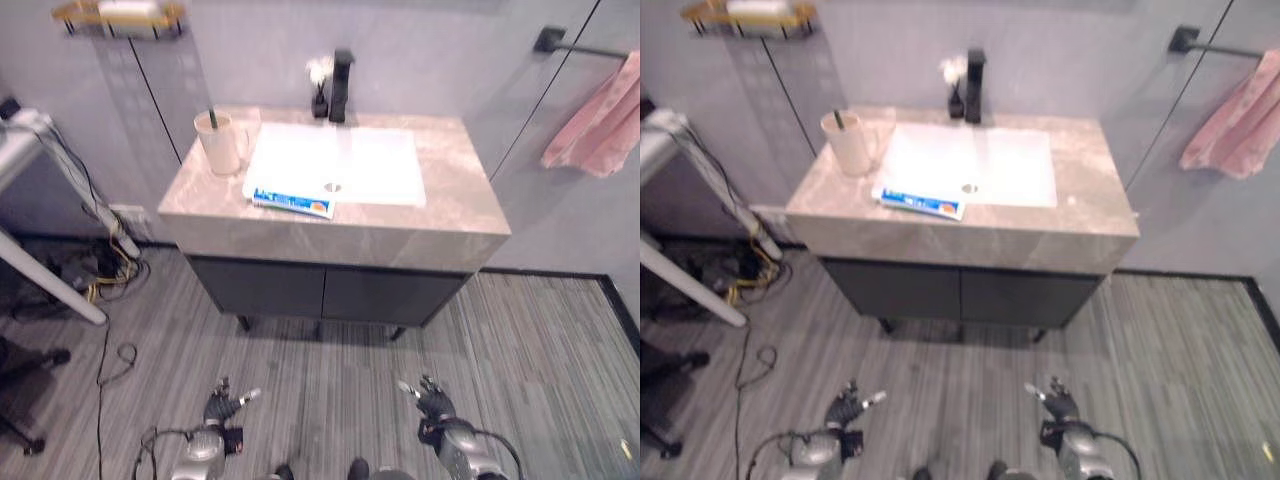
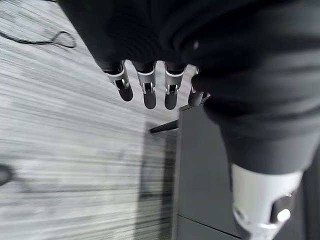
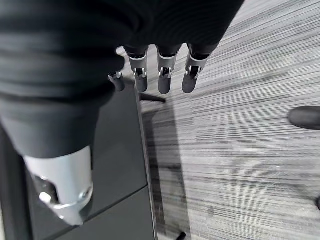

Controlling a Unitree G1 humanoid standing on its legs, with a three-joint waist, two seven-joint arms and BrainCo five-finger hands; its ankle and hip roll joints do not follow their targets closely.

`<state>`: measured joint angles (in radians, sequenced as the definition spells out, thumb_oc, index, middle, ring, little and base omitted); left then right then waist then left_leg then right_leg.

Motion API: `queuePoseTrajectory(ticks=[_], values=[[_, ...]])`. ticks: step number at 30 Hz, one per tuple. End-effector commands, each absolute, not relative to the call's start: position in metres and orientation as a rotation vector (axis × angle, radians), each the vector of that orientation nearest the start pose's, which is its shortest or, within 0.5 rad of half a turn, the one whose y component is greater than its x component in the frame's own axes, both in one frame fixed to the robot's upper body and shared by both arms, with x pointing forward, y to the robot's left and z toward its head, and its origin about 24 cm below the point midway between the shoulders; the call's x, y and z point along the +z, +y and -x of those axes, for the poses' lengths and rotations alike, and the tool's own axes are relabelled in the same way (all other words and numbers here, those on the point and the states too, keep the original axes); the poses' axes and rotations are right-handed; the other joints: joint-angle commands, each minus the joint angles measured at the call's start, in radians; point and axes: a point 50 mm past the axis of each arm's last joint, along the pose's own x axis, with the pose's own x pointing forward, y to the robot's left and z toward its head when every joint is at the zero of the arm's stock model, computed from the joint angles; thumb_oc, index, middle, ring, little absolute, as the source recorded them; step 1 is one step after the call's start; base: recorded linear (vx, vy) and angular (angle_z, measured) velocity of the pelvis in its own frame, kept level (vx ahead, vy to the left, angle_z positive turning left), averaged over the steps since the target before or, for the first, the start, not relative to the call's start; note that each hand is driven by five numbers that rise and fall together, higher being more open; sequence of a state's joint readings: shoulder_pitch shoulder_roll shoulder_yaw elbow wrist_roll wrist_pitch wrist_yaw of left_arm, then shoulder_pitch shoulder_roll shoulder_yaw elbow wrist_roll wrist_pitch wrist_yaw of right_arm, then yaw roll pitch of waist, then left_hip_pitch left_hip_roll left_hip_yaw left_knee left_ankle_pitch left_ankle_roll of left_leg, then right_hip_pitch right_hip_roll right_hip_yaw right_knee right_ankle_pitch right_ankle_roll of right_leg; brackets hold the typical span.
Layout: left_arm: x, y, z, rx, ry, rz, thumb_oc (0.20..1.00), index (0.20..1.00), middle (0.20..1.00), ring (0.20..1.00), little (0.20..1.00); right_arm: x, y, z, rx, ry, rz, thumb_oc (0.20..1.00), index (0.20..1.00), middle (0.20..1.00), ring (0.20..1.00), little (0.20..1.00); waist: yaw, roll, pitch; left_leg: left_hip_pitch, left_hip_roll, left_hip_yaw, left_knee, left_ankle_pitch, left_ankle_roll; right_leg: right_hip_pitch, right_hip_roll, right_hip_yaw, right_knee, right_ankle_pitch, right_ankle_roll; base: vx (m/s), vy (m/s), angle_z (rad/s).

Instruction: Put brush and paste in cup on sink, flatten towel.

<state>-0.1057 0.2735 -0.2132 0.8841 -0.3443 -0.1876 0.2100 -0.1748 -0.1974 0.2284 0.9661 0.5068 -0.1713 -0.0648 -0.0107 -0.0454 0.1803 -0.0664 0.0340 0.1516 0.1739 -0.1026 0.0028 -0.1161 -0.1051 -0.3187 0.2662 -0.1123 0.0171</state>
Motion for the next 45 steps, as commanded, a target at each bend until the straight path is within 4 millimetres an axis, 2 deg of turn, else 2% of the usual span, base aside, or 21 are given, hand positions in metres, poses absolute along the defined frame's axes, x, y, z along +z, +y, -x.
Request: queuePoseTrajectory(ticks=[1, 5, 11, 19, 20, 24, 25, 30, 34, 37, 39, 41, 43, 44, 45], values=[[-0.083, 0.222, -0.216, 0.259, 0.486, -0.137, 1.0, 1.0, 1.0, 1.0, 1.0, -0.085, -0.196, -0.233, -0.141, 0.517, -0.106, 1.0, 1.0, 1.0, 1.0, 1.0, 0.016, 0.007, -0.011, -0.036, 0.096, 0.017, 0.162, -0.025, -0.046, -0.012, -0.121, 0.015, 0.15, 0.015, 0.127, 0.04, 0.012, 0.01], [-0.084, 0.223, -0.215, 0.266, 0.489, -0.139, 1.0, 1.0, 1.0, 1.0, 1.0, -0.085, -0.197, -0.232, -0.163, 0.507, -0.119, 1.0, 1.0, 1.0, 1.0, 1.0, 0.01, 0.005, -0.007, -0.025, 0.098, 0.03, 0.21, -0.068, -0.037, -0.013, -0.133, 0.02, 0.199, 0.003, 0.129, 0.04, 0.01, -0.01], [-0.083, 0.222, -0.214, 0.24, 0.486, -0.181, 1.0, 1.0, 1.0, 1.0, 1.0, -0.087, -0.195, -0.226, -0.155, 0.513, -0.103, 1.0, 1.0, 1.0, 1.0, 1.0, 0.0, 0.006, -0.006, -0.018, 0.099, 0.037, 0.219, -0.078, -0.035, -0.007, -0.136, 0.021, 0.192, 0.009, 0.13, 0.01, 0.017, -0.01], [-0.089, 0.221, -0.204, 0.222, 0.506, -0.173, 1.0, 1.0, 1.0, 1.0, 1.0, -0.094, -0.19, -0.219, -0.13, 0.543, -0.108, 1.0, 1.0, 1.0, 1.0, 1.0, 0.002, 0.004, -0.018, 0.011, 0.067, 0.044, 0.153, -0.056, -0.021, 0.014, -0.139, 0.022, 0.117, 0.073, 0.144, 0.02, 0.048, -0.01], [-0.093, 0.219, -0.2, 0.222, 0.525, -0.16, 1.0, 1.0, 1.0, 1.0, 1.0, -0.1, -0.19, -0.214, -0.149, 0.576, -0.117, 1.0, 1.0, 1.0, 1.0, 1.0, 0.005, 0.006, -0.023, 0.03, 0.053, 0.053, 0.106, -0.041, -0.013, 0.02, -0.143, 0.025, 0.082, 0.113, 0.154, 0.04, 0.111, -0.03], [-0.098, 0.214, -0.196, 0.195, 0.549, -0.169, 1.0, 1.0, 1.0, 1.0, 1.0, -0.11, -0.193, -0.206, -0.176, 0.643, -0.114, 1.0, 1.0, 1.0, 1.0, 1.0, 0.011, 0.009, -0.037, 0.074, 0.023, 0.066, -0.002, -0.007, 0.001, 0.045, -0.148, 0.036, 0.003, 0.178, 0.166, 0.05, 0.107, -0.04], [-0.098, 0.212, -0.196, 0.177, 0.549, -0.187, 1.0, 1.0, 1.0, 1.0, 1.0, -0.11, -0.192, -0.206, -0.166, 0.649, -0.099, 1.0, 1.0, 1.0, 1.0, 1.0, 0.013, 0.011, -0.043, 0.088, 0.012, 0.068, -0.039, 0.005, 0.006, 0.052, -0.149, 0.035, -0.023, 0.185, 0.166, 0.04, 0.09, 0.0], [-0.098, 0.212, -0.197, 0.159, 0.551, -0.218, 1.0, 1.0, 1.0, 1.0, 1.0, -0.11, -0.193, -0.205, -0.176, 0.653, -0.093, 1.0, 1.0, 1.0, 1.0, 1.0, 0.013, 0.008, -0.041, 0.103, -0.007, 0.07, -0.062, 0.007, 0.016, 0.062, -0.155, 0.03, -0.025, 0.187, 0.168, 0.03, 0.076, -0.03], [-0.084, 0.215, -0.209, 0.106, 0.485, -0.285, 1.0, 1.0, 1.0, 1.0, 1.0, -0.106, -0.198, -0.205, -0.132, 0.633, -0.038, 1.0, 1.0, 1.0, 1.0, 1.0, 0.001, 0.001, -0.014, 0.073, -0.02, 0.052, 0.003, -0.031, 0.034, 0.022, -0.168, 0.056, 0.082, 0.177, 0.173, 0.01, 0.122, -0.01], [-0.076, 0.221, -0.212, 0.094, 0.454, -0.321, 1.0, 1.0, 1.0, 1.0, 1.0, -0.105, -0.209, -0.2, -0.128, 0.631, 0.014, 1.0, 1.0, 1.0, 1.0, 1.0, -0.007, 0.006, 0.006, 0.082, -0.033, 0.048, 0.018, -0.048, 0.054, -0.049, -0.193, 0.092, 0.246, 0.247, 0.187, 0.02, 0.169, 0.16], [-0.074, 0.225, -0.212, 0.103, 0.443, -0.332, 1.0, 1.0, 1.0, 1.0, 1.0, -0.101, -0.217, -0.2, -0.139, 0.614, 0.033, 1.0, 1.0, 1.0, 1.0, 1.0, -0.009, 0.013, 0.027, 0.114, -0.044, 0.055, 0.009, -0.06, 0.076, -0.095, -0.22, 0.089, 0.347, 0.299, 0.19, 0.05, 0.196, 0.08], [-0.076, 0.227, -0.208, 0.107, 0.456, -0.337, 1.0, 1.0, 1.0, 1.0, 1.0, -0.103, -0.221, -0.195, -0.161, 0.624, 0.023, 1.0, 1.0, 1.0, 1.0, 1.0, -0.011, 0.019, 0.035, 0.144, -0.051, 0.061, -0.003, -0.073, 0.089, -0.132, -0.249, 0.063, 0.401, 0.326, 0.197, 0.12, 0.146, -0.04], [-0.078, 0.229, -0.206, 0.112, 0.472, -0.346, 1.0, 1.0, 1.0, 1.0, 1.0, -0.102, -0.221, -0.194, -0.164, 0.62, 0.013, 1.0, 1.0, 1.0, 1.0, 1.0, -0.026, 0.013, 0.035, 0.167, -0.062, 0.052, -0.026, -0.073, 0.09, -0.158, -0.224, 0.086, 0.339, 0.315, 0.191, 0.18, 0.033, -0.07], [-0.078, 0.229, -0.207, 0.117, 0.47, -0.351, 1.0, 1.0, 1.0, 1.0, 1.0, -0.102, -0.221, -0.195, -0.163, 0.618, 0.015, 1.0, 1.0, 1.0, 1.0, 1.0, -0.03, 0.005, 0.035, 0.179, -0.073, 0.052, -0.041, -0.075, 0.086, -0.171, -0.223, 0.081, 0.26, 0.319, 0.191, 0.2, -0.028, -0.05], [-0.078, 0.229, -0.209, 0.126, 0.47, -0.345, 1.0, 1.0, 1.0, 1.0, 1.0, -0.101, -0.221, -0.197, -0.167, 0.613, 0.02, 1.0, 1.0, 1.0, 1.0, 1.0, -0.032, -0.004, 0.036, 0.191, -0.084, 0.051, -0.056, -0.081, 0.082, -0.17, -0.241, 0.06, 0.168, 0.333, 0.196, 0.21, -0.06, -0.07]])
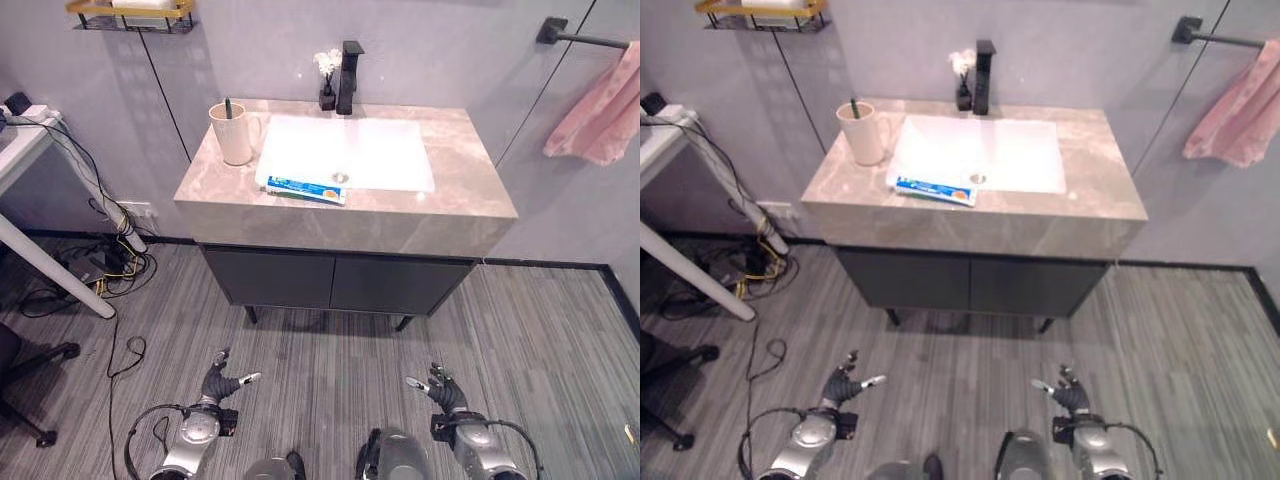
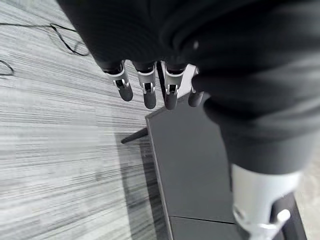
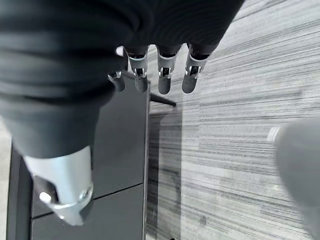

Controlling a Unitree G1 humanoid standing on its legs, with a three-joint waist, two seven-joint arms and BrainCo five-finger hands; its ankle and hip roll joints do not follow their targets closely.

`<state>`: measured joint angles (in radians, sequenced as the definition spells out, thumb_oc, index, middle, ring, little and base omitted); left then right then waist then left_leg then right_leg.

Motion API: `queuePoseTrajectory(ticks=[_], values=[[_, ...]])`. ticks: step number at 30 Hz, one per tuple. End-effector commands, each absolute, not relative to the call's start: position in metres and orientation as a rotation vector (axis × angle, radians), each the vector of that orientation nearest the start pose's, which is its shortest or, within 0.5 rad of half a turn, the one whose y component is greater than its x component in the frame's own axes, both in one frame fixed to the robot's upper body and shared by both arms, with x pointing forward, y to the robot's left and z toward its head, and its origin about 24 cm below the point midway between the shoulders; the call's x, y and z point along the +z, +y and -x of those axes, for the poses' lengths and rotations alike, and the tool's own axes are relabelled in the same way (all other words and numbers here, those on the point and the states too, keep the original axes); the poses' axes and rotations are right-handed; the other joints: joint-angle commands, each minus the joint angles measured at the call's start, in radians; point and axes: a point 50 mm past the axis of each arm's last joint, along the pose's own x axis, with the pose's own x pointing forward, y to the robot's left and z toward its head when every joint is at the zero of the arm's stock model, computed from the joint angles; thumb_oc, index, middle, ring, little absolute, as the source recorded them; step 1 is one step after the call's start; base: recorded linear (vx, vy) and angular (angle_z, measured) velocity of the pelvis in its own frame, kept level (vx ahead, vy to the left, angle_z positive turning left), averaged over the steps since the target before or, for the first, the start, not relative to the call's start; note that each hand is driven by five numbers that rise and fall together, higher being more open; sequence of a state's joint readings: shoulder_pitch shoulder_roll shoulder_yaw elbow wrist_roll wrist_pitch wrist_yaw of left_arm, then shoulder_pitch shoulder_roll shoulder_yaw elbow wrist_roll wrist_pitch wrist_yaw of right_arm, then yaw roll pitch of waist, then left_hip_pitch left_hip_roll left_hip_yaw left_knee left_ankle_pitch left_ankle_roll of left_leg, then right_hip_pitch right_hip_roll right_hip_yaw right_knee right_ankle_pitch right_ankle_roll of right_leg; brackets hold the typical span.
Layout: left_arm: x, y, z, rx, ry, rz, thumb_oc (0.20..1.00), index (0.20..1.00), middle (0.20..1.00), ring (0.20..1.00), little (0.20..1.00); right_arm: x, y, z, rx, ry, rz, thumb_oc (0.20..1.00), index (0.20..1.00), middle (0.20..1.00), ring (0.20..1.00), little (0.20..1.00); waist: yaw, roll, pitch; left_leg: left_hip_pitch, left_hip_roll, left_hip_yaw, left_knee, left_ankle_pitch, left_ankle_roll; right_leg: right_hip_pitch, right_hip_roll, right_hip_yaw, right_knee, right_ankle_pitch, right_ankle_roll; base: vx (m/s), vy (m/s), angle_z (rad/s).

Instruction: Put brush and paste in cup on sink, flatten towel.

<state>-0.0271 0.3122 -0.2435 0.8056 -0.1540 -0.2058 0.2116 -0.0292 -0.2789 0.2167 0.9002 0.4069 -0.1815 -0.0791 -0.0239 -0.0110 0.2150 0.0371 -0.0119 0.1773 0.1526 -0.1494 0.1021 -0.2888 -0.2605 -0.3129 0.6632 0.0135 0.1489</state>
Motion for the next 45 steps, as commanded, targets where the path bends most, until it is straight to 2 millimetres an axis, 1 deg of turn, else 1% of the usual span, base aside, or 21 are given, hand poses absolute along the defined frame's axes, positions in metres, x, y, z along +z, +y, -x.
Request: queuePoseTrajectory(ticks=[1, 2, 4, 7, 10, 14, 15, 16, 18, 19, 20, 22, 24, 26, 27, 28, 31, 34, 42, 43, 45], values=[[-0.078, 0.229, -0.21, 0.132, 0.468, -0.339, 1.0, 1.0, 1.0, 1.0, 1.0, -0.1, -0.222, -0.198, -0.168, 0.609, 0.027, 1.0, 1.0, 1.0, 1.0, 1.0, -0.02, -0.044, 0.004, 0.092, -0.044, 0.024, -0.041, -0.038, -0.025, 0.012, -0.1, 0.034, -0.312, 0.213, 0.066, 0.14, -0.052, -0.03], [-0.078, 0.229, -0.21, 0.132, 0.467, -0.339, 1.0, 1.0, 1.0, 1.0, 1.0, -0.1, -0.222, -0.198, -0.168, 0.609, 0.027, 1.0, 1.0, 1.0, 1.0, 1.0, -0.022, -0.042, 0.006, 0.094, -0.041, 0.022, -0.041, -0.038, -0.026, 0.017, -0.097, 0.029, -0.317, 0.215, 0.066, 0.11, -0.073, -0.03], [-0.074, 0.226, -0.218, 0.135, 0.442, -0.328, 1.0, 1.0, 1.0, 1.0, 1.0, -0.097, -0.218, -0.206, -0.165, 0.593, 0.033, 1.0, 1.0, 1.0, 1.0, 1.0, -0.032, -0.06, 0.013, 0.096, -0.046, 0.008, -0.043, -0.052, -0.058, 0.01, -0.101, 0.042, -0.535, 0.265, 0.093, 0.19, -0.143, 0.03], [-0.072, 0.224, -0.221, 0.137, 0.43, -0.323, 1.0, 1.0, 1.0, 1.0, 1.0, -0.094, -0.213, -0.212, -0.144, 0.578, 0.037, 1.0, 1.0, 1.0, 1.0, 1.0, -0.037, -0.059, 0.014, 0.108, -0.037, 0.001, -0.044, -0.063, -0.069, 0.008, -0.084, 0.067, -0.557, 0.279, 0.101, 0.24, -0.1, 0.1], [-0.072, 0.216, -0.227, 0.126, 0.425, -0.318, 1.0, 1.0, 1.0, 1.0, 1.0, -0.094, -0.209, -0.216, -0.126, 0.578, 0.04, 1.0, 1.0, 1.0, 1.0, 1.0, -0.048, -0.052, -0.008, 0.113, -0.029, -0.043, -0.041, -0.067, -0.087, 0.007, -0.039, 0.1, -0.531, 0.247, 0.078, 0.31, -0.131, 0.33], [-0.074, 0.214, -0.225, 0.123, 0.434, -0.303, 1.0, 1.0, 1.0, 1.0, 1.0, -0.093, -0.208, -0.216, -0.105, 0.577, 0.06, 1.0, 1.0, 1.0, 1.0, 1.0, -0.055, -0.032, -0.03, 0.121, 0.011, -0.066, -0.036, -0.046, -0.112, 0.005, -0.001, 0.068, -0.501, 0.181, 0.052, 0.26, -0.117, 0.4], [-0.075, 0.213, -0.225, 0.117, 0.436, -0.303, 1.0, 1.0, 1.0, 1.0, 1.0, -0.093, -0.206, -0.217, -0.082, 0.576, 0.089, 1.0, 1.0, 1.0, 1.0, 1.0, -0.055, -0.024, -0.043, 0.118, 0.041, -0.074, -0.009, -0.002, -0.143, 0.021, 0.032, 0.044, -0.504, 0.147, 0.034, 0.32, -0.166, 0.04], [-0.075, 0.213, -0.225, 0.117, 0.437, -0.303, 1.0, 1.0, 1.0, 1.0, 1.0, -0.093, -0.206, -0.217, -0.082, 0.576, 0.089, 1.0, 1.0, 1.0, 1.0, 1.0, -0.057, -0.023, -0.043, 0.118, 0.042, -0.075, -0.009, -0.002, -0.143, 0.022, 0.033, 0.043, -0.504, 0.147, 0.033, 0.42, -0.258, 0.08], [-0.073, 0.215, -0.225, 0.102, 0.43, -0.324, 1.0, 1.0, 1.0, 1.0, 1.0, -0.09, -0.205, -0.218, -0.041, 0.558, 0.137, 1.0, 1.0, 1.0, 1.0, 1.0, -0.054, -0.026, -0.048, 0.048, 0.108, -0.063, 0.176, 0.146, -0.211, 0.08, 0.091, 0.016, -0.536, 0.11, -0.012, 0.32, -0.25, 0.14], [-0.072, 0.215, -0.226, 0.094, 0.423, -0.326, 1.0, 1.0, 1.0, 1.0, 1.0, -0.09, -0.207, -0.218, -0.046, 0.558, 0.145, 1.0, 1.0, 1.0, 1.0, 1.0, -0.051, -0.037, -0.043, 0.009, 0.112, -0.064, 0.232, 0.179, -0.22, 0.096, 0.095, 0.009, -0.55, 0.102, -0.023, 0.25, -0.294, 0.15], [-0.068, 0.216, -0.23, 0.085, 0.406, -0.351, 1.0, 1.0, 1.0, 1.0, 1.0, -0.089, -0.21, -0.216, -0.042, 0.556, 0.165, 1.0, 1.0, 1.0, 1.0, 1.0, -0.043, -0.059, -0.025, -0.063, 0.144, -0.029, 0.383, 0.238, -0.235, 0.134, 0.103, -0.009, -0.567, 0.087, -0.054, 0.21, -0.262, 0.04], [-0.069, 0.216, -0.23, 0.075, 0.414, -0.374, 1.0, 1.0, 1.0, 1.0, 1.0, -0.095, -0.216, -0.21, -0.059, 0.593, 0.182, 1.0, 1.0, 1.0, 1.0, 1.0, -0.039, -0.058, -0.022, -0.084, 0.196, 0.021, 0.406, 0.221, -0.238, 0.169, 0.122, -0.026, -0.58, 0.052, -0.058, 0.25, -0.178, 0.0], [-0.069, 0.215, -0.229, 0.065, 0.413, -0.389, 1.0, 1.0, 1.0, 1.0, 1.0, -0.098, -0.22, -0.205, -0.076, 0.615, 0.191, 1.0, 1.0, 1.0, 1.0, 1.0, -0.037, -0.061, -0.021, -0.078, 0.219, 0.083, 0.326, 0.221, -0.224, 0.192, 0.122, -0.044, -0.601, 0.055, -0.056, 0.18, -0.001, 0.19], [-0.071, 0.217, -0.228, 0.074, 0.422, -0.401, 1.0, 1.0, 1.0, 1.0, 1.0, -0.101, -0.226, -0.201, -0.097, 0.634, 0.195, 1.0, 1.0, 1.0, 1.0, 1.0, -0.031, -0.058, -0.034, -0.113, 0.23, 0.113, 0.168, 0.153, -0.22, 0.226, 0.117, -0.043, -0.628, 0.038, -0.022, 0.25, 0.1, 0.23], [-0.072, 0.217, -0.227, 0.08, 0.425, -0.4, 1.0, 1.0, 1.0, 1.0, 1.0, -0.101, -0.226, -0.2, -0.095, 0.639, 0.2, 1.0, 1.0, 1.0, 1.0, 1.0, -0.026, -0.066, -0.038, -0.134, 0.213, 0.118, 0.086, 0.159, -0.2, 0.223, 0.102, -0.041, -0.637, 0.049, -0.021, 0.21, 0.15, 0.35], [-0.072, 0.217, -0.226, 0.086, 0.425, -0.398, 1.0, 1.0, 1.0, 1.0, 1.0, -0.101, -0.225, -0.199, -0.089, 0.637, 0.207, 1.0, 1.0, 1.0, 1.0, 1.0, -0.021, -0.063, -0.042, -0.148, 0.211, 0.109, -0.001, 0.176, -0.204, 0.228, 0.102, -0.032, -0.645, 0.044, -0.015, 0.15, 0.177, 0.25], [-0.074, 0.218, -0.224, 0.094, 0.428, -0.404, 1.0, 1.0, 1.0, 1.0, 1.0, -0.101, -0.224, -0.2, -0.076, 0.629, 0.23, 1.0, 1.0, 1.0, 1.0, 1.0, 0.009, -0.037, -0.048, -0.207, 0.226, 0.03, -0.199, 0.322, -0.234, 0.258, 0.115, -0.008, -0.668, 0.033, -0.004, 0.22, 0.173, -0.22], [-0.074, 0.218, -0.223, 0.09, 0.429, -0.416, 1.0, 1.0, 1.0, 1.0, 1.0, -0.099, -0.224, -0.203, -0.074, 0.62, 0.249, 1.0, 1.0, 1.0, 1.0, 1.0, 0.018, -0.026, -0.048, -0.228, 0.228, -0.014, -0.226, 0.355, -0.243, 0.271, 0.112, 0.007, -0.664, 0.024, -0.001, 0.18, 0.167, -0.4], [-0.075, 0.228, -0.219, 0.063, 0.445, -0.522, 1.0, 1.0, 1.0, 1.0, 1.0, -0.096, -0.218, -0.214, -0.101, 0.604, 0.232, 1.0, 1.0, 1.0, 1.0, 1.0, 0.027, -0.033, -0.064, -0.173, 0.146, -0.01, -0.128, 0.228, -0.165, 0.277, 0.024, 0.088, -0.524, 0.009, 0.035, 0.16, 0.242, -0.22], [-0.074, 0.23, -0.22, 0.059, 0.443, -0.538, 1.0, 1.0, 1.0, 1.0, 1.0, -0.095, -0.212, -0.218, -0.085, 0.595, 0.231, 1.0, 1.0, 1.0, 1.0, 1.0, 0.028, -0.033, -0.059, -0.157, 0.127, 0.004, -0.126, 0.21, -0.14, 0.233, 0.006, 0.103, -0.444, 0.039, 0.045, 0.12, 0.361, -0.18], [-0.073, 0.231, -0.22, 0.049, 0.438, -0.55, 1.0, 1.0, 1.0, 1.0, 1.0, -0.094, -0.21, -0.22, -0.075, 0.585, 0.232, 1.0, 1.0, 1.0, 1.0, 1.0, 0.031, -0.033, -0.054, -0.147, 0.119, 0.016, -0.125, 0.2, -0.128, 0.214, -0.008, 0.1, -0.396, 0.063, 0.051, 0.1, 0.272, -0.36]])
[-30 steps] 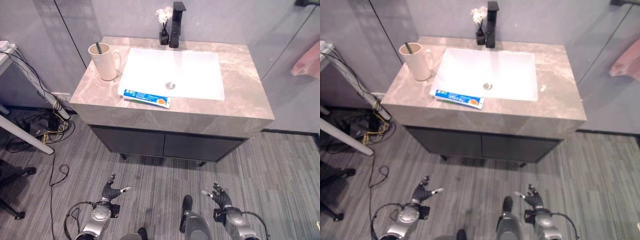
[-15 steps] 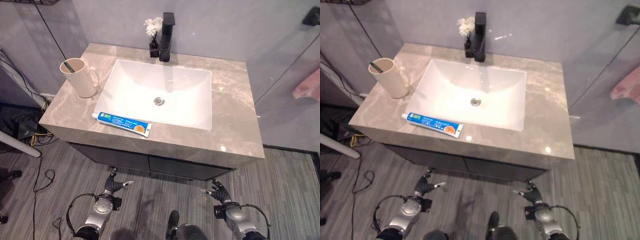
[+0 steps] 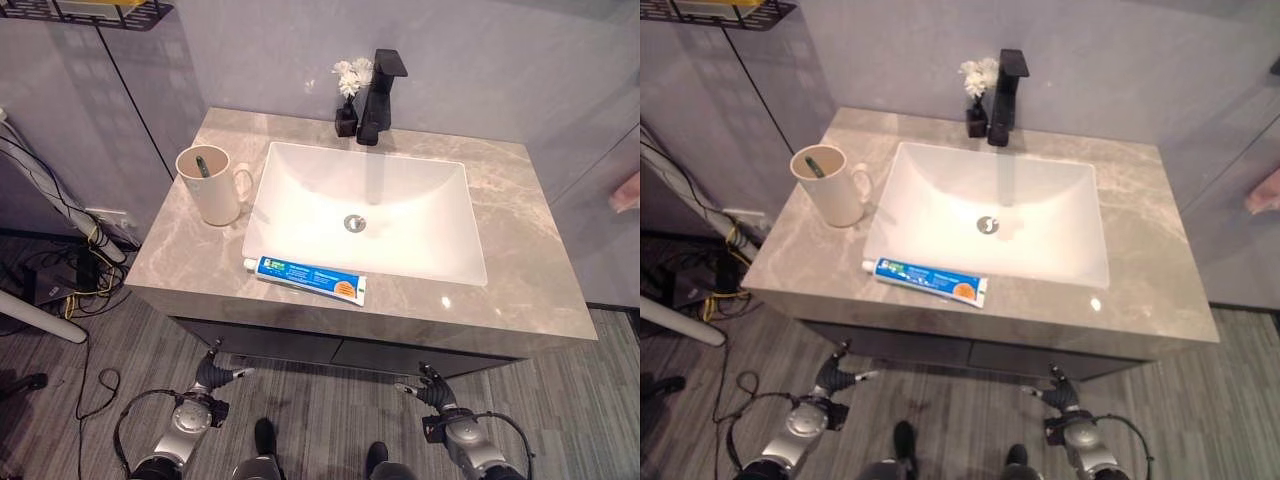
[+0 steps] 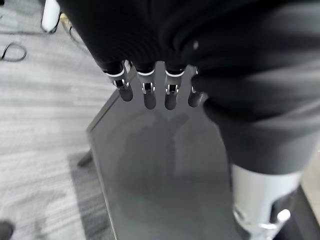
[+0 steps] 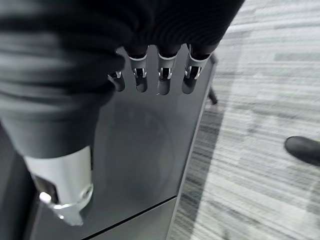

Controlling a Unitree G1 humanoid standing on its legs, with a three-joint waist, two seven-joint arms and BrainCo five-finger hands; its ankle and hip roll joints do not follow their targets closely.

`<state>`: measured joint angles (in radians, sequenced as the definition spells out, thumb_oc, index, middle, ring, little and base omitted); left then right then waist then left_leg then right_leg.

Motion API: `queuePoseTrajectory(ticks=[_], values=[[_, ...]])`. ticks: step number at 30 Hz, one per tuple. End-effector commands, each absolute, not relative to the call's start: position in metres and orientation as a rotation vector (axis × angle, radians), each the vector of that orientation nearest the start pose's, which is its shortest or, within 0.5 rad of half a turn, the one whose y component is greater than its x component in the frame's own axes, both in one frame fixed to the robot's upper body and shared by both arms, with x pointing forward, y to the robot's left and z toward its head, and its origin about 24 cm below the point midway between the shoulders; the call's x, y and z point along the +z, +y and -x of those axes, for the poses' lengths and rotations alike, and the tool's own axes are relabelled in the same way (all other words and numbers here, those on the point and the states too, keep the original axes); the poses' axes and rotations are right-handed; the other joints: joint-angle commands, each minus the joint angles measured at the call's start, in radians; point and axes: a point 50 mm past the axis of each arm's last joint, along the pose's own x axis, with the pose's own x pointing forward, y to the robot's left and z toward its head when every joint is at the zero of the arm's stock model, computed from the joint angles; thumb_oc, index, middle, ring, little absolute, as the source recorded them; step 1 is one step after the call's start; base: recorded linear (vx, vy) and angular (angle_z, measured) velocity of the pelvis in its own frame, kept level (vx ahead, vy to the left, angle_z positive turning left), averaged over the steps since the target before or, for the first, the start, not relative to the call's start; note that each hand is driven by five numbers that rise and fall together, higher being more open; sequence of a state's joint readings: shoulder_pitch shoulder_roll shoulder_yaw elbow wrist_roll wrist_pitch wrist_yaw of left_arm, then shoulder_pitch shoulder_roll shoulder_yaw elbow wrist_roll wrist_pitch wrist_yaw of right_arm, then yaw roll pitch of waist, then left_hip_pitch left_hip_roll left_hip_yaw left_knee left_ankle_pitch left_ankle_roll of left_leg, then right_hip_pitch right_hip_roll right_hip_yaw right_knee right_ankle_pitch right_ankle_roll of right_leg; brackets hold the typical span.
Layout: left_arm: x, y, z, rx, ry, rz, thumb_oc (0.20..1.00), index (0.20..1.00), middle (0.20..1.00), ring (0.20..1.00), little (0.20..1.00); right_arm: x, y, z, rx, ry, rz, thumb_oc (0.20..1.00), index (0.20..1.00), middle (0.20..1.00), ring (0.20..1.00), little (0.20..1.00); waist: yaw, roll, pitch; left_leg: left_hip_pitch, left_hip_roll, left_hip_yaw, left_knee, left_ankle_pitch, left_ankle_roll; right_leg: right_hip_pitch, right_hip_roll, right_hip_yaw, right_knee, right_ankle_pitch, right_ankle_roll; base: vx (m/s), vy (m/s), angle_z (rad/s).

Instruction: Put brush and paste in cup on sink, flatten towel.

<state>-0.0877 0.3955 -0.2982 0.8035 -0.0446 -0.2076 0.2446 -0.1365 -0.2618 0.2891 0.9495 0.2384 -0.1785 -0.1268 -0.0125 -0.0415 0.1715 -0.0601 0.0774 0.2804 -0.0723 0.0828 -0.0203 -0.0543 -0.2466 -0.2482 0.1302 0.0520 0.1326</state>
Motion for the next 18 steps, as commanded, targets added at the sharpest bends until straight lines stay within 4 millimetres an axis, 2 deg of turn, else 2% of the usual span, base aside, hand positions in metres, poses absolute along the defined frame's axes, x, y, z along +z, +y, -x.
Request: queuePoseTrajectory(ticks=[1, 3, 5, 7, 8, 9, 10, 12, 15, 17, 18], values=[[-0.073, 0.232, -0.215, 0.028, 0.442, -0.569, 1.0, 1.0, 1.0, 1.0, 1.0, -0.091, -0.204, -0.223, -0.054, 0.562, 0.225, 1.0, 1.0, 1.0, 1.0, 1.0, 0.02, 0.009, 0.006, -0.013, 0.02, -0.071, 0.091, -0.043, 0.015, -0.058, -0.031, 0.007, 0.249, 0.075, 0.076, 0.1, 0.277, -0.31], [-0.077, 0.235, -0.208, 0.015, 0.464, -0.58, 1.0, 1.0, 1.0, 1.0, 1.0, -0.089, -0.2, -0.224, -0.041, 0.55, 0.21, 1.0, 1.0, 1.0, 1.0, 1.0, 0.016, 0.018, 0.019, 0.032, 0.017, -0.06, 0.042, -0.033, 0.023, -0.109, -0.029, -0.011, 0.308, 0.11, 0.09, 0.12, 0.248, -0.3], [-0.079, 0.236, -0.204, -0.001, 0.478, -0.594, 1.0, 1.0, 1.0, 1.0, 1.0, -0.089, -0.198, -0.224, -0.032, 0.551, 0.205, 1.0, 1.0, 1.0, 1.0, 1.0, 0.015, 0.015, 0.016, 0.053, 0.013, -0.052, 0.016, -0.031, 0.021, -0.113, -0.033, -0.03, 0.277, 0.116, 0.091, 0.09, 0.053, -0.48], [-0.08, 0.237, -0.2, -0.024, 0.483, -0.61, 1.0, 1.0, 1.0, 1.0, 1.0, -0.088, -0.195, -0.224, -0.011, 0.539, 0.207, 1.0, 1.0, 1.0, 1.0, 1.0, 0.013, 0.006, 0.01, 0.065, 0.019, -0.046, -0.009, -0.026, 0.007, -0.106, -0.048, -0.06, 0.154, 0.128, 0.093, 0.1, -0.111, -0.18], [-0.078, 0.238, -0.199, -0.034, 0.469, -0.618, 1.0, 1.0, 1.0, 1.0, 1.0, -0.086, -0.195, -0.225, 0.001, 0.525, 0.216, 1.0, 1.0, 1.0, 1.0, 1.0, 0.013, -0.005, 0.009, 0.056, 0.033, -0.059, -0.014, -0.024, -0.012, -0.106, -0.071, -0.053, -0.003, 0.147, 0.098, 0.13, -0.244, -0.03], [-0.076, 0.238, -0.202, -0.041, 0.452, -0.635, 1.0, 1.0, 1.0, 1.0, 1.0, -0.082, -0.196, -0.227, 0.016, 0.506, 0.24, 1.0, 1.0, 1.0, 1.0, 1.0, 0.011, -0.008, 0.015, 0.055, 0.042, -0.078, -0.011, -0.034, -0.018, -0.097, -0.064, -0.012, -0.07, 0.15, 0.101, 0.13, -0.243, 0.02], [-0.076, 0.237, -0.2, -0.056, 0.448, -0.633, 1.0, 1.0, 1.0, 1.0, 1.0, -0.084, -0.196, -0.225, 0.019, 0.515, 0.245, 1.0, 1.0, 1.0, 1.0, 1.0, 0.014, -0.023, 0.01, 0.053, 0.036, -0.084, -0.011, -0.029, -0.023, -0.071, -0.052, 0.013, -0.089, 0.145, 0.104, 0.11, -0.151, 0.17], [-0.076, 0.238, -0.195, -0.09, 0.45, -0.664, 1.0, 1.0, 1.0, 1.0, 1.0, -0.089, -0.198, -0.221, 0.016, 0.542, 0.261, 1.0, 1.0, 1.0, 1.0, 1.0, 0.026, -0.044, -0.009, 0.055, 0.038, -0.079, -0.015, -0.031, -0.036, -0.052, -0.039, -0.004, -0.114, 0.165, 0.107, 0.12, -0.142, 0.38], [-0.065, 0.238, -0.187, -0.113, 0.39, -0.646, 1.0, 1.0, 1.0, 1.0, 1.0, -0.087, -0.216, -0.217, -0.024, 0.547, 0.279, 1.0, 1.0, 1.0, 1.0, 1.0, 0.039, -0.037, -0.029, 0.047, 0.059, -0.099, -0.014, -0.022, -0.057, 0.002, -0.02, -0.072, -0.172, 0.157, 0.105, 0.1, -0.154, 0.29], [-0.059, 0.239, -0.186, -0.119, 0.362, -0.636, 1.0, 1.0, 1.0, 1.0, 1.0, -0.086, -0.221, -0.218, -0.039, 0.545, 0.289, 1.0, 1.0, 1.0, 1.0, 1.0, 0.046, -0.032, -0.031, 0.041, 0.066, -0.108, -0.012, -0.018, -0.063, 0.012, -0.015, -0.087, -0.182, 0.147, 0.103, 0.05, -0.094, 0.16], [-0.058, 0.243, -0.175, -0.124, 0.36, -0.618, 1.0, 1.0, 1.0, 1.0, 1.0, -0.087, -0.229, -0.218, -0.075, 0.558, 0.301, 1.0, 1.0, 1.0, 1.0, 1.0, 0.06, -0.022, -0.032, 0.034, 0.076, -0.118, -0.012, -0.01, -0.073, 0.03, -0.007, -0.102, -0.196, 0.131, 0.097, 0.05, -0.08, 0.25]])
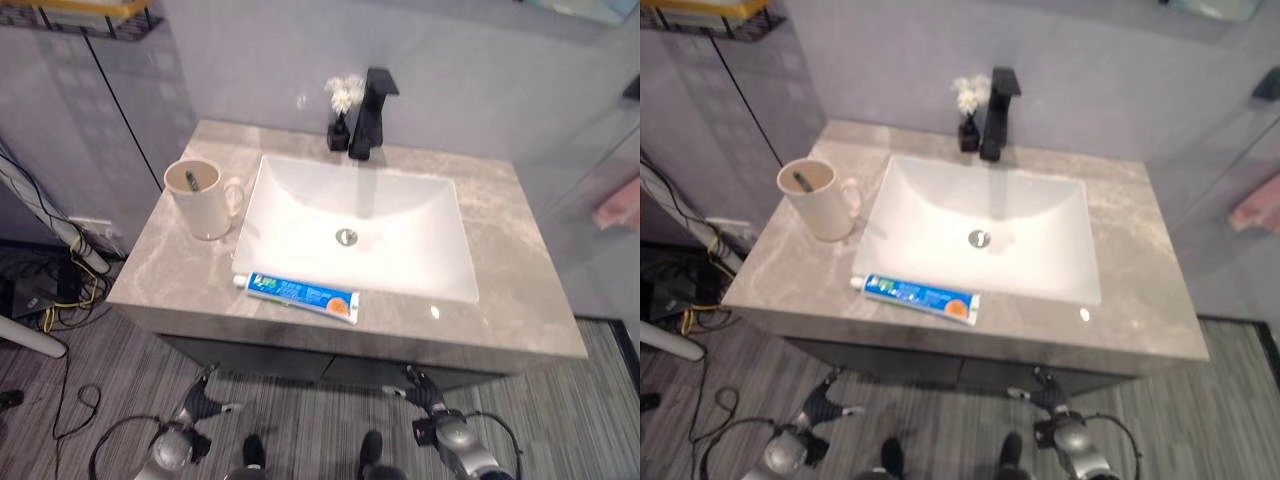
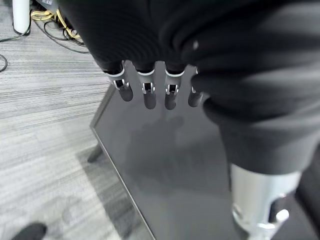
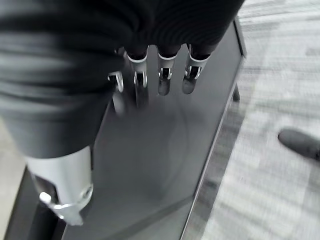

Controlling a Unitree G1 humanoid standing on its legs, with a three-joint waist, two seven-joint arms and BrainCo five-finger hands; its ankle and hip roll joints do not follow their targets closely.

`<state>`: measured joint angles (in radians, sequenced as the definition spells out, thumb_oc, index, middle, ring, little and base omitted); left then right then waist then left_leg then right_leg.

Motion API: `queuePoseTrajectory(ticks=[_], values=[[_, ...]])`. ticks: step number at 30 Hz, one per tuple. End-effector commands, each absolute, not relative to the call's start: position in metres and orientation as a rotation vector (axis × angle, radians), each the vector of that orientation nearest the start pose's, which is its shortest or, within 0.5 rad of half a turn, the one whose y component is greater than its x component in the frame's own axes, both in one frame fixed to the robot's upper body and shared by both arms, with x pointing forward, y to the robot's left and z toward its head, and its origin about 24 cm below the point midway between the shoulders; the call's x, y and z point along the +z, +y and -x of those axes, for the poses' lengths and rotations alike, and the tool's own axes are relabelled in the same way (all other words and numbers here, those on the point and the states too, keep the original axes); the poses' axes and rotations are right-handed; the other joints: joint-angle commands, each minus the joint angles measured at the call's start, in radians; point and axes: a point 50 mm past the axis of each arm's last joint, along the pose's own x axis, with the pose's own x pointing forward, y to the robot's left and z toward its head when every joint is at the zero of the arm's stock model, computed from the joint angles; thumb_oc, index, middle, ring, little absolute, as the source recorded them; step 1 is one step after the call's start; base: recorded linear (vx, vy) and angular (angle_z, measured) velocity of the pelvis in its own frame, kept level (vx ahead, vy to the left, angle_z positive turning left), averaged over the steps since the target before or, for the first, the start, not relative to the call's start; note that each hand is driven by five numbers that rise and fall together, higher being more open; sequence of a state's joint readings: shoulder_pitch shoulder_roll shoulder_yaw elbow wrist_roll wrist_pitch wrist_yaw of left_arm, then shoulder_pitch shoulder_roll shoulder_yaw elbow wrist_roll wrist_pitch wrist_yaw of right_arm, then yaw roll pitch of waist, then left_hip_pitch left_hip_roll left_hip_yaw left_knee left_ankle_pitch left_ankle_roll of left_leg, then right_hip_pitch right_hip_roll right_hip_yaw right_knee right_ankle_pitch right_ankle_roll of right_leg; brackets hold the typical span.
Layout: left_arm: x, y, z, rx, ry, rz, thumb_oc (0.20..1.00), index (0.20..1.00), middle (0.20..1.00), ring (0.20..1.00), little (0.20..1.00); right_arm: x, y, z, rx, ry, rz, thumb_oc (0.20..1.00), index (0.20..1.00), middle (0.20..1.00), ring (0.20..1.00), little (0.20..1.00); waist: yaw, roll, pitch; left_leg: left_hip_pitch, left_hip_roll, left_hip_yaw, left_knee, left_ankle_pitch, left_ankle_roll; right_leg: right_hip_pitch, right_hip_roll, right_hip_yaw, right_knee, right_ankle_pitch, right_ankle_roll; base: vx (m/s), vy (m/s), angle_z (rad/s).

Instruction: Put brush and paste in cup on sink, flatten towel.

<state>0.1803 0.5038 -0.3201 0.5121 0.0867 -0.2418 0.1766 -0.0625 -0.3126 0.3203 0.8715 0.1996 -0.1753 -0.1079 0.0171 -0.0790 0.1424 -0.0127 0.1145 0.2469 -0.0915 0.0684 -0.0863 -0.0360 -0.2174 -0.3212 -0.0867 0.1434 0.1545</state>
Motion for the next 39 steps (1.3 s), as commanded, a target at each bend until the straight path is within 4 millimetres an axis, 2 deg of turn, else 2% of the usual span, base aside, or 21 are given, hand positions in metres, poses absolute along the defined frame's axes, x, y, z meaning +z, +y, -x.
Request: queuePoseTrajectory(ticks=[1, 3, 5, 7, 9, 10, 13, 14, 16, 19, 22, 25, 26, 27, 30, 31, 33, 34, 38, 39], values=[[-0.053, 0.246, -0.173, -0.113, 0.337, -0.612, 1.0, 1.0, 1.0, 1.0, 1.0, -0.088, -0.23, -0.219, -0.085, 0.564, 0.297, 1.0, 1.0, 1.0, 1.0, 1.0, 0.04, 0.021, -0.003, -0.016, 0.041, -0.09, 0.007, 0.007, -0.009, 0.018, -0.033, -0.035, 0.019, 0.032, 0.073, 0.06, -0.102, 0.21], [-0.047, 0.252, -0.166, -0.098, 0.323, -0.596, 1.0, 1.0, 1.0, 1.0, 1.0, -0.089, -0.232, -0.22, -0.098, 0.573, 0.297, 1.0, 1.0, 1.0, 1.0, 1.0, 0.057, 0.029, 0.0, -0.026, 0.047, -0.102, 0.008, 0.015, -0.016, 0.023, -0.032, -0.053, 0.021, 0.017, 0.07, 0.01, -0.069, 0.17], [-0.041, 0.254, -0.166, -0.109, 0.294, -0.608, 1.0, 1.0, 1.0, 1.0, 1.0, -0.09, -0.232, -0.22, -0.097, 0.578, 0.3, 1.0, 1.0, 1.0, 1.0, 1.0, 0.066, 0.034, 0.003, -0.033, 0.048, -0.111, 0.009, 0.019, -0.019, 0.024, -0.031, -0.06, 0.025, 0.012, 0.068, -0.01, -0.051, 0.19], [-0.016, 0.256, -0.165, -0.199, 0.186, -0.682, 1.0, 1.0, 1.0, 1.0, 1.0, -0.094, -0.236, -0.217, -0.1, 0.608, 0.32, 1.0, 1.0, 1.0, 1.0, 1.0, 0.091, 0.048, 0.009, -0.048, 0.047, -0.132, 0.01, 0.024, -0.024, 0.029, -0.032, -0.079, 0.028, 0.003, 0.068, 0.0, -0.055, 0.38], [-0.008, 0.258, -0.164, -0.234, 0.151, -0.725, 1.0, 1.0, 1.0, 1.0, 1.0, -0.096, -0.237, -0.215, -0.102, 0.618, 0.325, 1.0, 1.0, 1.0, 1.0, 1.0, 0.098, 0.052, 0.009, -0.051, 0.046, -0.139, 0.01, 0.025, -0.025, 0.033, -0.034, -0.087, 0.027, 0.002, 0.069, 0.01, -0.022, 0.24], [0.011, 0.258, -0.164, -0.288, 0.061, -0.782, 1.0, 1.0, 1.0, 1.0, 1.0, -0.102, -0.246, -0.206, -0.115, 0.67, 0.366, 1.0, 1.0, 1.0, 1.0, 1.0, 0.116, 0.065, 0.01, -0.055, 0.042, -0.149, 0.012, 0.025, -0.028, 0.039, -0.037, -0.097, 0.029, -0.001, 0.072, 0.01, -0.014, 0.24], [0.045, 0.257, -0.168, -0.33, -0.1, -0.875, 1.0, 1.0, 1.0, 1.0, 1.0, -0.111, -0.251, -0.191, -0.122, 0.731, 0.415, 1.0, 1.0, 1.0, 1.0, 1.0, 0.133, 0.081, 0.013, -0.064, 0.036, -0.168, 0.012, 0.027, -0.03, 0.043, -0.046, -0.113, 0.039, -0.006, 0.076, 0.01, -0.021, 0.17], [0.052, 0.256, -0.167, -0.353, -0.135, -0.907, 1.0, 1.0, 1.0, 1.0, 1.0, -0.112, -0.254, -0.187, -0.114, 0.743, 0.437, 1.0, 1.0, 1.0, 1.0, 1.0, 0.133, 0.085, 0.011, -0.064, 0.035, -0.173, 0.011, 0.028, -0.03, 0.045, -0.048, -0.118, 0.04, -0.007, 0.077, 0.03, -0.016, 0.41], [0.087, 0.25, -0.171, -0.361, -0.313, -0.933, 1.0, 1.0, 1.0, 1.0, 1.0, -0.121, -0.263, -0.164, -0.113, 0.809, 0.474, 1.0, 1.0, 1.0, 1.0, 1.0, 0.132, 0.102, 0.005, -0.065, 0.027, -0.191, 0.008, 0.029, -0.03, 0.058, -0.057, -0.141, 0.043, -0.006, 0.084, 0.04, -0.009, 0.38], [0.117, 0.241, -0.175, -0.318, -0.465, -0.912, 1.0, 1.0, 1.0, 1.0, 1.0, -0.125, -0.268, -0.152, -0.192, 0.846, 0.433, 1.0, 1.0, 1.0, 1.0, 1.0, 0.128, 0.116, -0.003, -0.062, 0.021, -0.194, 0.005, 0.029, -0.029, 0.063, -0.062, -0.147, 0.041, -0.002, 0.087, 0.03, 0.007, 0.22], [0.145, 0.237, -0.181, -0.25, -0.588, -0.858, 1.0, 1.0, 1.0, 1.0, 1.0, -0.125, -0.274, -0.146, -0.213, 0.868, 0.457, 1.0, 1.0, 1.0, 1.0, 1.0, 0.118, 0.122, -0.011, -0.057, 0.02, -0.19, 0.004, 0.025, -0.03, 0.065, -0.063, -0.146, 0.037, 0.0, 0.088, 0.03, -0.003, 0.09], [0.162, 0.234, -0.192, -0.226, -0.68, -0.883, 1.0, 1.0, 1.0, 1.0, 1.0, -0.123, -0.279, -0.148, -0.233, 0.86, 0.468, 1.0, 1.0, 1.0, 1.0, 1.0, 0.1, 0.13, -0.017, -0.046, 0.021, -0.179, 0.004, 0.017, -0.035, 0.071, -0.062, -0.14, 0.032, -0.003, 0.088, 0.03, -0.003, 0.01], [0.162, 0.234, -0.193, -0.226, -0.681, -0.882, 1.0, 1.0, 1.0, 1.0, 1.0, -0.122, -0.28, -0.149, -0.234, 0.86, 0.467, 1.0, 1.0, 1.0, 1.0, 1.0, 0.1, 0.13, -0.017, -0.049, 0.019, -0.179, 0.004, 0.021, -0.034, 0.069, -0.064, -0.14, 0.032, -0.001, 0.088, 0.0, 0.0, 0.0], [0.164, 0.233, -0.204, -0.15, -0.728, -0.854, 1.0, 1.0, 1.0, 1.0, 1.0, -0.121, -0.276, -0.153, -0.223, 0.839, 0.456, 1.0, 1.0, 1.0, 1.0, 1.0, 0.081, 0.13, -0.02, -0.045, 0.02, -0.169, 0.004, 0.018, -0.036, 0.065, -0.064, -0.132, 0.028, -0.001, 0.087, 0.0, 0.0, 0.0], [0.157, 0.234, -0.21, -0.104, -0.72, -0.814, 1.0, 1.0, 1.0, 1.0, 1.0, -0.117, -0.273, -0.162, -0.22, 0.801, 0.441, 1.0, 1.0, 1.0, 1.0, 1.0, 0.064, 0.134, -0.018, -0.04, 0.02, -0.151, 0.004, 0.016, -0.037, 0.058, -0.064, -0.117, 0.026, 0.0, 0.086, 0.0, 0.02, -0.12], [0.152, 0.236, -0.215, -0.088, -0.688, -0.82, 1.0, 1.0, 1.0, 1.0, 1.0, -0.114, -0.27, -0.166, -0.212, 0.769, 0.425, 1.0, 1.0, 1.0, 1.0, 1.0, 0.044, 0.135, -0.017, -0.032, 0.023, -0.132, 0.004, 0.012, -0.038, 0.05, -0.063, -0.099, 0.023, 0.002, 0.084, 0.01, 0.024, -0.36], [0.149, 0.236, -0.217, -0.087, -0.68, -0.829, 1.0, 1.0, 1.0, 1.0, 1.0, -0.113, -0.268, -0.167, -0.206, 0.76, 0.417, 1.0, 1.0, 1.0, 1.0, 1.0, 0.036, 0.136, -0.015, -0.025, 0.024, -0.118, 0.004, 0.008, -0.037, 0.042, -0.062, -0.084, 0.024, 0.004, 0.084, 0.01, 0.037, -0.33], [0.143, 0.238, -0.22, -0.075, -0.645, -0.838, 1.0, 1.0, 1.0, 1.0, 1.0, -0.111, -0.264, -0.17, -0.195, 0.726, 0.401, 1.0, 1.0, 1.0, 1.0, 1.0, 0.014, 0.137, -0.008, -0.017, 0.028, -0.096, 0.004, 0.003, -0.036, 0.029, -0.06, -0.059, 0.022, 0.01, 0.085, 0.02, 0.054, -0.35], [0.132, 0.242, -0.225, -0.073, -0.58, -0.846, 1.0, 1.0, 1.0, 1.0, 1.0, -0.107, -0.26, -0.172, -0.171, 0.69, 0.392, 1.0, 1.0, 1.0, 1.0, 1.0, -0.004, 0.139, 0.002, -0.007, 0.029, -0.065, 0.004, -0.005, -0.033, 0.004, -0.058, -0.023, 0.024, 0.019, 0.086, 0.01, 0.039, -0.49], [0.123, 0.244, -0.228, -0.075, -0.533, -0.842, 1.0, 1.0, 1.0, 1.0, 1.0, -0.104, -0.259, -0.174, -0.168, 0.667, 0.384, 1.0, 1.0, 1.0, 1.0, 1.0, -0.016, 0.14, 0.007, -0.003, 0.028, -0.054, 0.004, -0.009, -0.03, -0.007, -0.059, -0.009, 0.024, 0.026, 0.088, 0.02, 0.033, -0.32]])
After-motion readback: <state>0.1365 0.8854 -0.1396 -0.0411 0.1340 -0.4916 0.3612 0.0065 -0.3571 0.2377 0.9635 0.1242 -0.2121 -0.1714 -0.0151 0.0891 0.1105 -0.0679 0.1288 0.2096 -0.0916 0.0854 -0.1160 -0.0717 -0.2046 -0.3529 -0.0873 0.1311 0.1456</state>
